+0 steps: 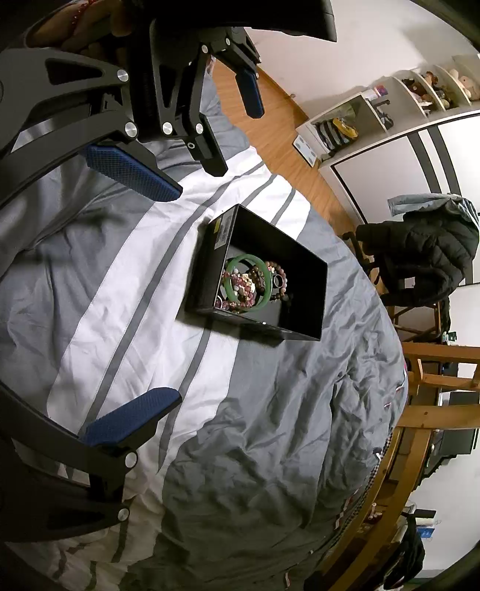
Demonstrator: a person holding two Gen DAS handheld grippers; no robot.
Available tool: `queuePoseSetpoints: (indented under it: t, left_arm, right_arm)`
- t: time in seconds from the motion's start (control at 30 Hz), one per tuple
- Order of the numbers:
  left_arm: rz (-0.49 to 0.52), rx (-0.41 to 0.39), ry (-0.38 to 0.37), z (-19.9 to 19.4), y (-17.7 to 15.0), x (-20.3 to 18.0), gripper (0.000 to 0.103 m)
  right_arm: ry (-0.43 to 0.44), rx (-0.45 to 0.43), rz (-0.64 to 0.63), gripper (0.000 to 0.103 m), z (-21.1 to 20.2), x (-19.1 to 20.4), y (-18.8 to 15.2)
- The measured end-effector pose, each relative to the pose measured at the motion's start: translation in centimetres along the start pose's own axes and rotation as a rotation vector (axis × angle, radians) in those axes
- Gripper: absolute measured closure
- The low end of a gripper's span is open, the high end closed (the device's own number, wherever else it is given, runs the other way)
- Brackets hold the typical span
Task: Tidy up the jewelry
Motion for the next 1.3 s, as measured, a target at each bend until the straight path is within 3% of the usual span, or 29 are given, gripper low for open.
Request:
queuePoseSetpoints:
  t: [1.3]
  left_arm:
    - [0.017,0.019,0.003,0.55,-0.23,-0.43,0.006]
  right_arm:
    - [0.002,0.008,0.022,0.004,0.22,-0.38,-0.07]
Point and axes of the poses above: each gripper's, at about its wrist camera, not at the fingertips, and z roughly the way its jaws point, x to its left, y to its top, the point moved 4 cm from there along z, roughly the way its jaws point, and after that the axes turned 5 degrees about y, right-handed, at the moved point
